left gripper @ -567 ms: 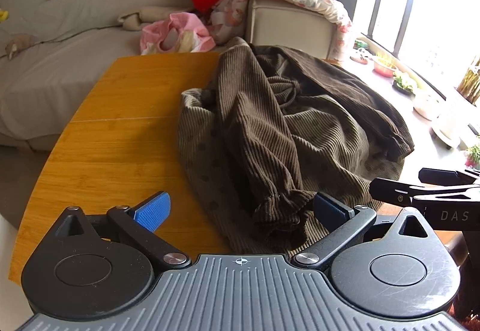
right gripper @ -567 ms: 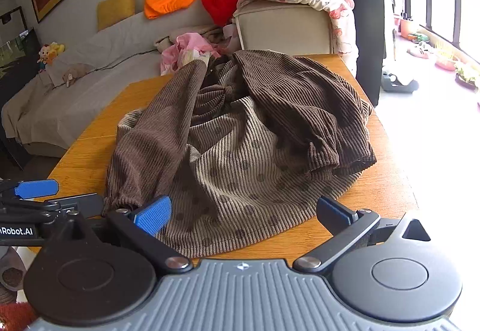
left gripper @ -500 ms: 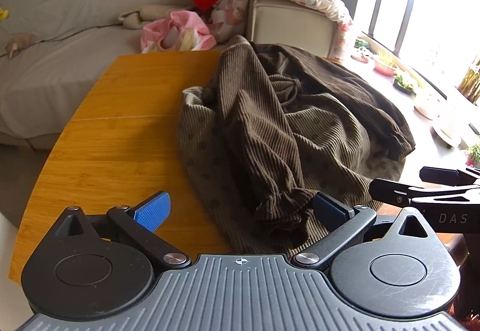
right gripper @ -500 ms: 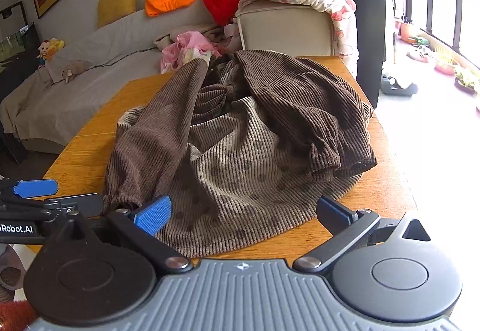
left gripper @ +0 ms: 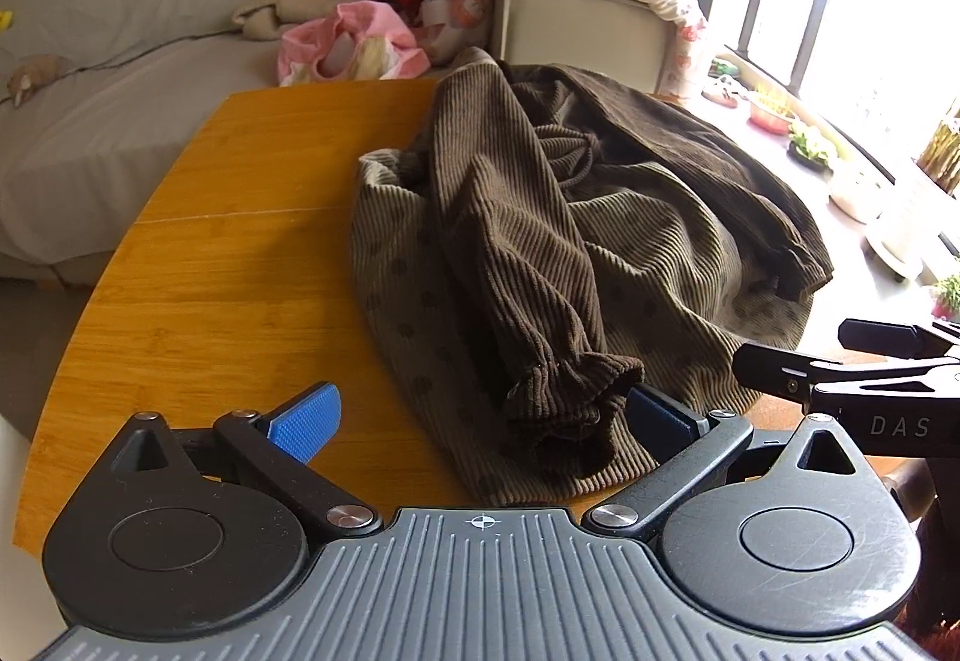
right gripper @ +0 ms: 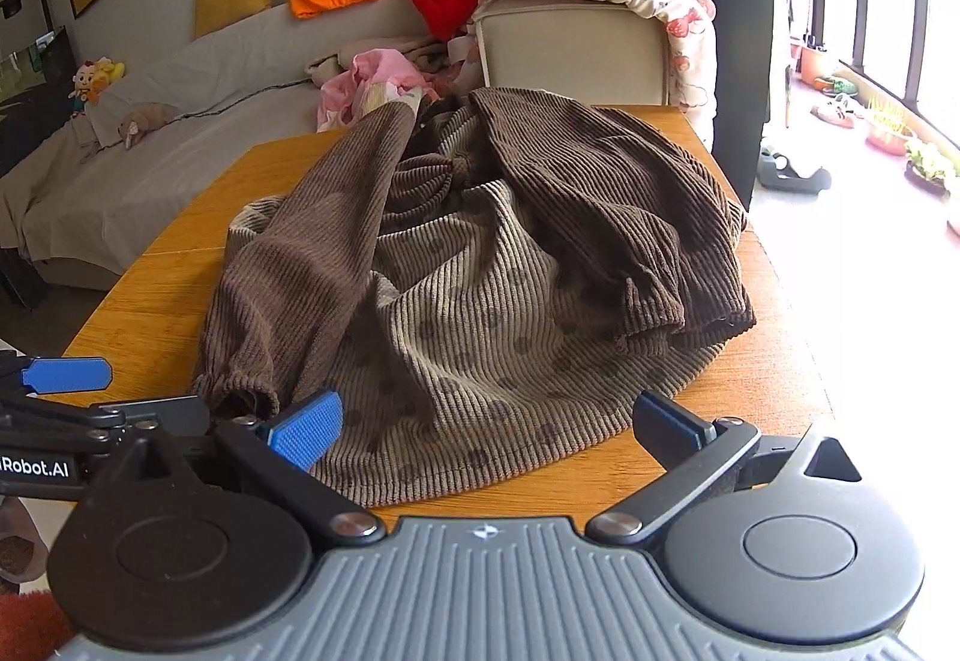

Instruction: Fold clothes

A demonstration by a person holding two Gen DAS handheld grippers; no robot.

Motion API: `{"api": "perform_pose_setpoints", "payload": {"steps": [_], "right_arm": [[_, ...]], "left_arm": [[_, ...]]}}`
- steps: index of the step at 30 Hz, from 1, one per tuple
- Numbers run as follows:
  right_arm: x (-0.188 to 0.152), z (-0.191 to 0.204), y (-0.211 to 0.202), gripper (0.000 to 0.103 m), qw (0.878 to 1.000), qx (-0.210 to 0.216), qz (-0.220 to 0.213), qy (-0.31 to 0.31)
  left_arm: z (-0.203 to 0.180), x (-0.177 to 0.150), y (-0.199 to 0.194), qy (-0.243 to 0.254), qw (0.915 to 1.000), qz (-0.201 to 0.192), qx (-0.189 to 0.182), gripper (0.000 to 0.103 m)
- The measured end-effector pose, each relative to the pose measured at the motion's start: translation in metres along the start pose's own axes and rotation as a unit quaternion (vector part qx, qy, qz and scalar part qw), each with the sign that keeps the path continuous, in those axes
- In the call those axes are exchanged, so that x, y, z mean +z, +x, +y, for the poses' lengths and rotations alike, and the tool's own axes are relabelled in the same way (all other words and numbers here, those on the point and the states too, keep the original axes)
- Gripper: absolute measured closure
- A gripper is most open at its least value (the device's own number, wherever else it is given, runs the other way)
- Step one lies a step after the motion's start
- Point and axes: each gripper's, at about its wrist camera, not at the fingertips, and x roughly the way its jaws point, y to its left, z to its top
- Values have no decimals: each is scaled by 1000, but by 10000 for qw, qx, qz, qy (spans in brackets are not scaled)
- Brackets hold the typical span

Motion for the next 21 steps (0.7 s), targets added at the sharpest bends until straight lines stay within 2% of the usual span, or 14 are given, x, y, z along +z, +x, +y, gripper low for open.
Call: {"api": "perform_pose_setpoints", "payload": {"steps": [21], "right_arm": [[-1,-1,6,0,10000,-2,52,-6]], "left_arm": [[0,-1,3,-18,10000,89,-31,0]]}}
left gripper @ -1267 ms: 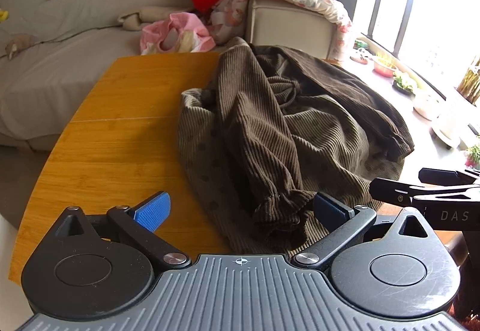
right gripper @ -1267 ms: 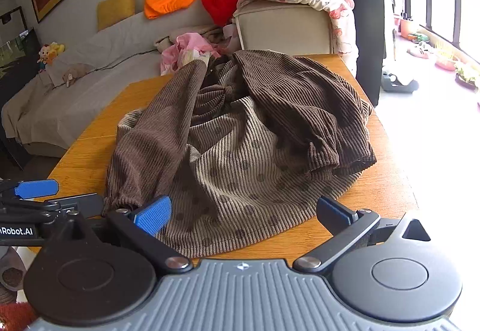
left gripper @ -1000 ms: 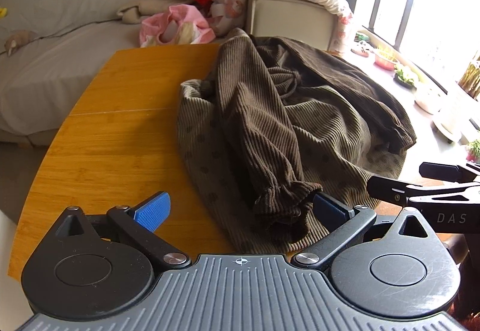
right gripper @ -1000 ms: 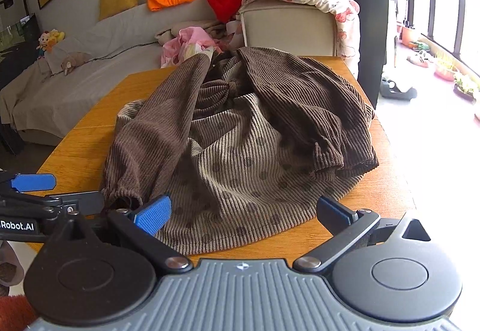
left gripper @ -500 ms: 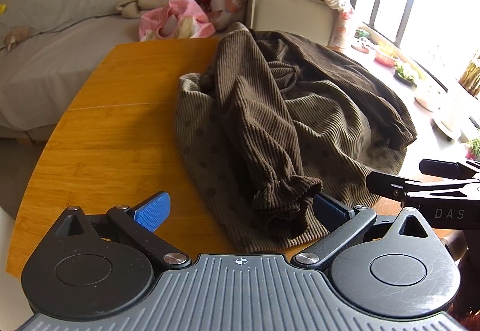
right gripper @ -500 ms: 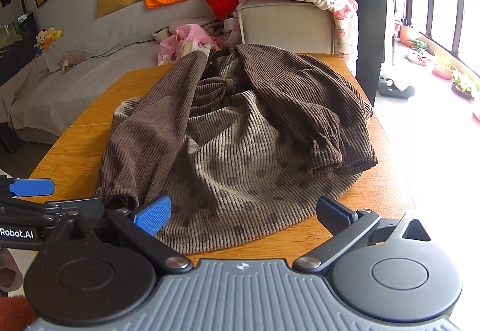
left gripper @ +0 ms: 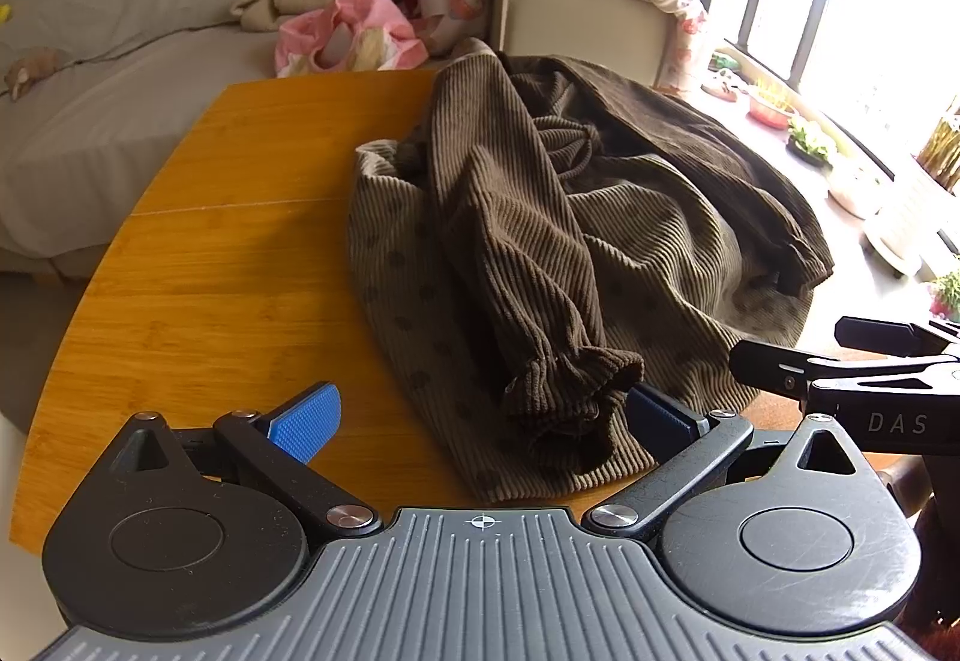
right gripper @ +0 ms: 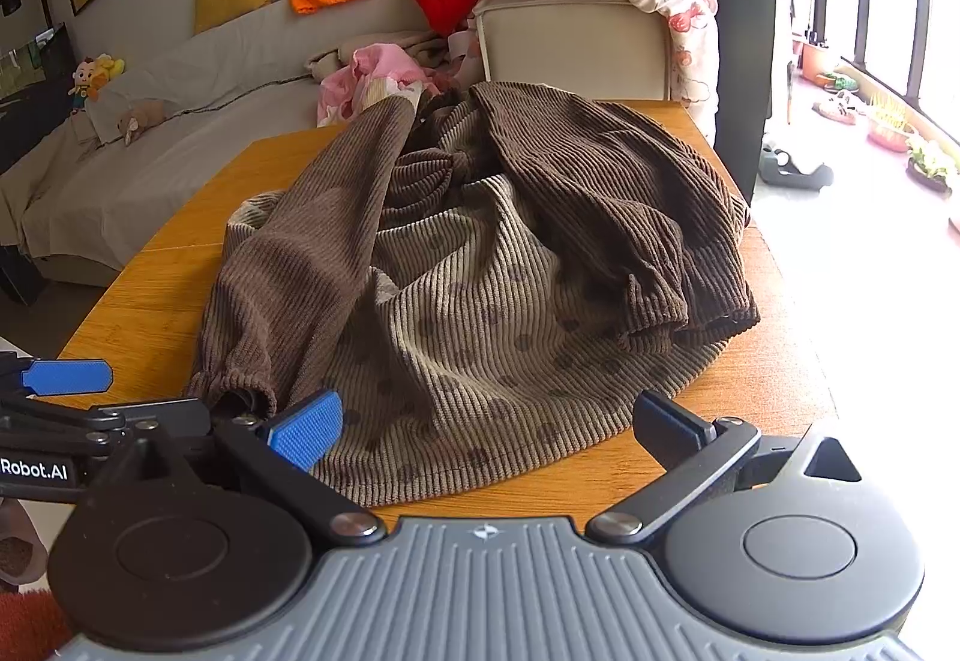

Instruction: Fold clothes

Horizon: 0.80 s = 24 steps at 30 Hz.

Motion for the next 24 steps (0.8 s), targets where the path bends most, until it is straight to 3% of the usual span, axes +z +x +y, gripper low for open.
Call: {"api": "perform_pose_setpoints", "payload": {"steps": [24], "right_arm": [[-3,-7,0,0,9998,74,100,174]], "left_arm": [[-3,-1,0,-10,10000,55,-53,0]]}}
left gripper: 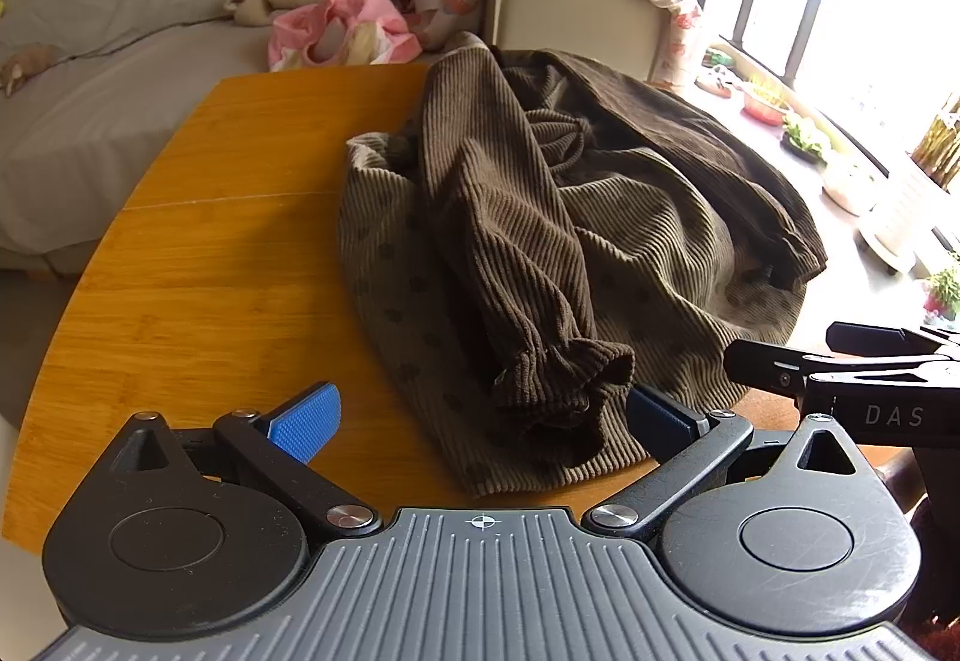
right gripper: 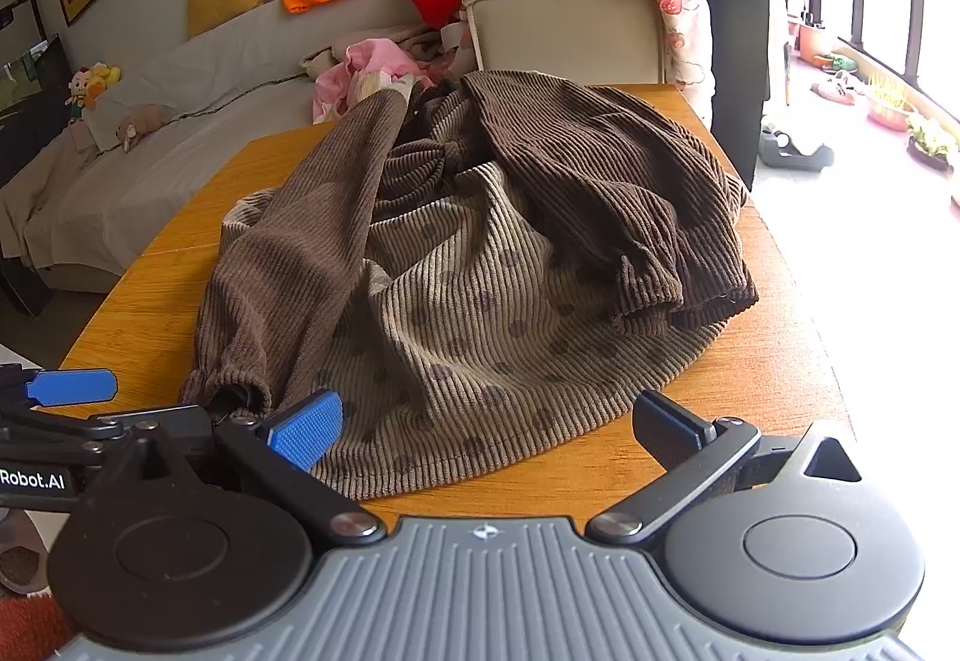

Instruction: Fold clothes

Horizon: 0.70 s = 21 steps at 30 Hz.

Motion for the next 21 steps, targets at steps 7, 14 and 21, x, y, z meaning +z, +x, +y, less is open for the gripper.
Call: {"api": "perform_pose_setpoints", "payload": {"steps": [7,14,21], "right_arm": [[0,-1,2,0,10000,12,49,26],[-1,0,3,0,9999,18,94,35],[-1,-1,5,0,9999,27,134,48]], "left_arm": [[1,0,1,-39,10000,35,-32,0],[2,-1,2,-45,10000,43,-51,0],[1,-1,3,-21,9999,85,-67,0]]}}
